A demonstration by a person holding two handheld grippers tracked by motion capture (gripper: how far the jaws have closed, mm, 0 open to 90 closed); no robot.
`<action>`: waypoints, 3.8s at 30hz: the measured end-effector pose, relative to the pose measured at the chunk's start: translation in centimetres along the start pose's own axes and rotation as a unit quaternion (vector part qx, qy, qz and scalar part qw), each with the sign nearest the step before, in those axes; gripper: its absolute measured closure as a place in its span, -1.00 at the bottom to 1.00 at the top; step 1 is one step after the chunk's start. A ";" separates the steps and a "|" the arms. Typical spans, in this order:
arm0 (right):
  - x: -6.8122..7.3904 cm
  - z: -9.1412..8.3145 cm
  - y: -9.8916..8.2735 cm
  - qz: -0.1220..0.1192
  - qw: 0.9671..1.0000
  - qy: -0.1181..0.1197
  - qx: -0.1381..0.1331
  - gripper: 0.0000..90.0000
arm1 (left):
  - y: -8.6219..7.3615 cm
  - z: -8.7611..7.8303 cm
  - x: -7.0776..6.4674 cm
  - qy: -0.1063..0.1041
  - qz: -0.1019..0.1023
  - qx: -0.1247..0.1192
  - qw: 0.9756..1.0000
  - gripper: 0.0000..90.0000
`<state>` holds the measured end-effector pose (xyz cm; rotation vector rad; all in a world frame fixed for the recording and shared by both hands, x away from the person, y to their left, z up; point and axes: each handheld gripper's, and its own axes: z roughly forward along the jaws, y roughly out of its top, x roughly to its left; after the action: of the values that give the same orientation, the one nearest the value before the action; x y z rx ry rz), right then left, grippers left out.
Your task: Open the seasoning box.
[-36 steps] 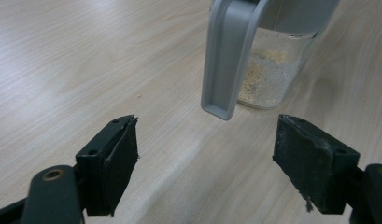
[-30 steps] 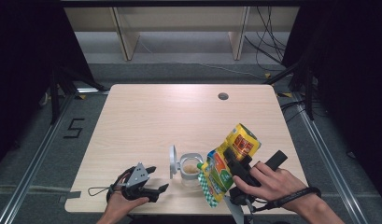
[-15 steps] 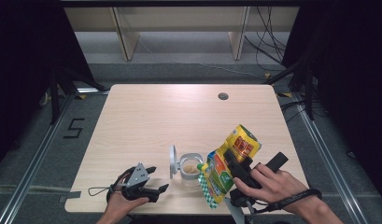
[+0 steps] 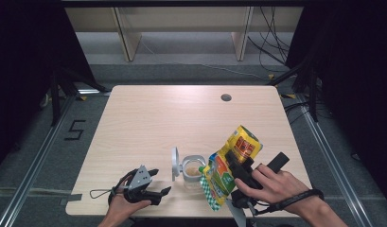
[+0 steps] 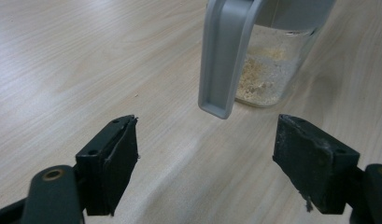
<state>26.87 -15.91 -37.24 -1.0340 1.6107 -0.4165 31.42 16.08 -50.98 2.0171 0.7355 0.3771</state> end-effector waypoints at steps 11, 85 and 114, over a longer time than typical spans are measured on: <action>-0.2 0.1 -0.1 0.000 1.000 -0.001 -0.002 0.23 | 0.1 -0.1 -0.2 -0.003 0.000 -0.007 1.000 -0.52; 0.6 0.6 -0.3 0.005 1.000 -0.023 -0.002 0.29 | 0.1 0.0 0.0 -0.005 0.006 -0.003 1.000 -0.52; 0.1 0.4 0.0 -0.009 0.999 -0.030 -0.008 0.30 | 0.1 0.0 0.0 -0.001 0.010 0.000 1.000 -0.52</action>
<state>27.25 -15.88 -37.41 -1.0649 1.5552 -0.3822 31.42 16.02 -50.85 2.0256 0.7155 0.3868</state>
